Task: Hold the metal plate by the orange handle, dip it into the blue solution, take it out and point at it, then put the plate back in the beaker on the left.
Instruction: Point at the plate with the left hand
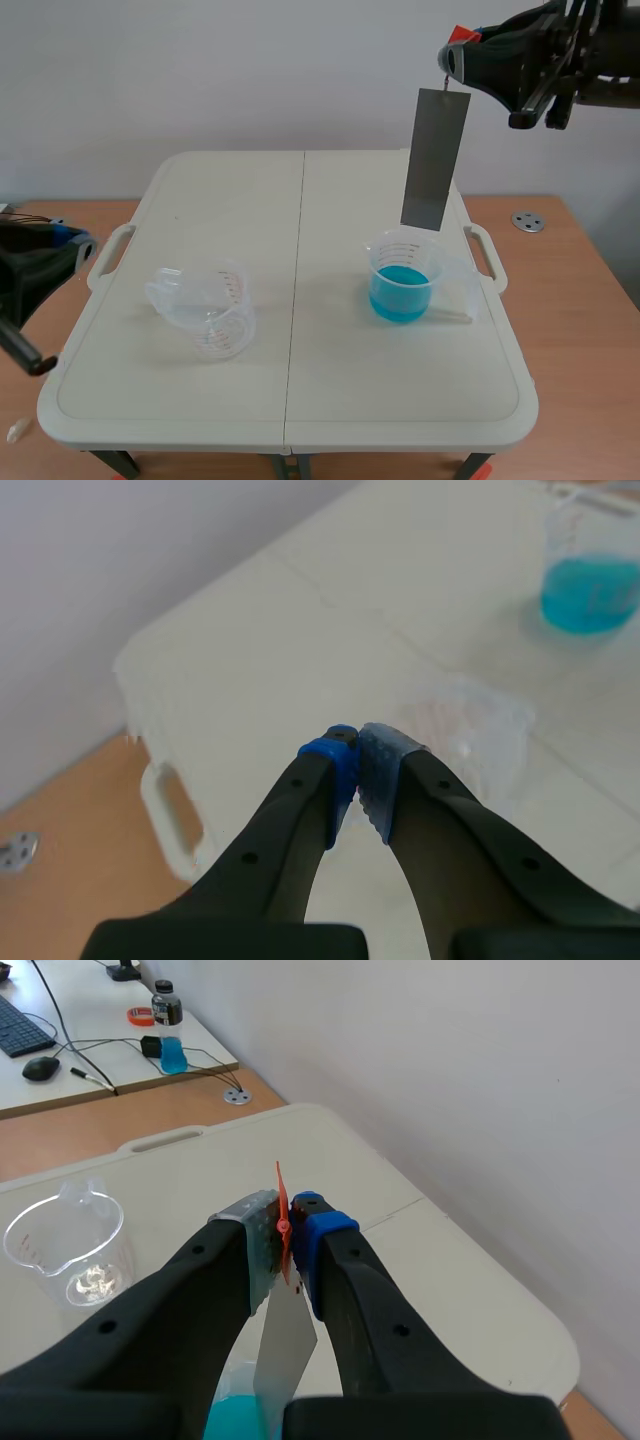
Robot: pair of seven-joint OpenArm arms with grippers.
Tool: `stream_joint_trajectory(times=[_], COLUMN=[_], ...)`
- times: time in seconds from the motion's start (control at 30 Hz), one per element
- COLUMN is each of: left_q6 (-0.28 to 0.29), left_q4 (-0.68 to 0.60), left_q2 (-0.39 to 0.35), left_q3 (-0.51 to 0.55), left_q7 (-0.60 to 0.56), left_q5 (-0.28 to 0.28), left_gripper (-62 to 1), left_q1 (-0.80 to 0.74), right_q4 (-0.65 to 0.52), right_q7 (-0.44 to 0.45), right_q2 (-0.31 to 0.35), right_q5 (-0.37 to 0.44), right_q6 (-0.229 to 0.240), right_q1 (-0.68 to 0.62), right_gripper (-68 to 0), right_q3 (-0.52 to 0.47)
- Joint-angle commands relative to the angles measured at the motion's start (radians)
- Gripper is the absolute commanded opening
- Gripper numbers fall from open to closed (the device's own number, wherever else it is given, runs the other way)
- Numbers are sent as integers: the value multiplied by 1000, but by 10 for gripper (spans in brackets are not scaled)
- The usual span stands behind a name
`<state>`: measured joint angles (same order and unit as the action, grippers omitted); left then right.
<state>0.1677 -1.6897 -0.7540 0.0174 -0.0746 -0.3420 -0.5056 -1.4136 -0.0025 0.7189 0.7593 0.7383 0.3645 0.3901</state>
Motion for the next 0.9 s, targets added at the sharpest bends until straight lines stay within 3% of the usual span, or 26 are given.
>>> stream_joint_trajectory(times=[0.0,0.17,0.33,0.7,0.87], left_q6=[-1,-1,-1,1,3], left_q4=[4,4,34,232,311], left_q2=[16,18,49,257,343], left_q3=[32,124,144,144,142], left_q7=[-15,-15,-15,-16,-23], left_q5=[-6,-6,-6,27,85], left_gripper=[-583,-583,-583,-583,-583], left_q1=[-51,-248,-385,-442,-441], right_q4=[3,24,26,35,52], right_q7=[16,17,20,77,112], right_q2=[-6,-37,-58,-86,-111], right_q5=[2,-35,-62,-160,-217], right_q6=[7,7,7,7,7], right_q1=[11,9,-10,-68,-87], right_gripper=[-662,-663,-663,-663,-663], right_q3=[-16,-16,-16,-16,-16])
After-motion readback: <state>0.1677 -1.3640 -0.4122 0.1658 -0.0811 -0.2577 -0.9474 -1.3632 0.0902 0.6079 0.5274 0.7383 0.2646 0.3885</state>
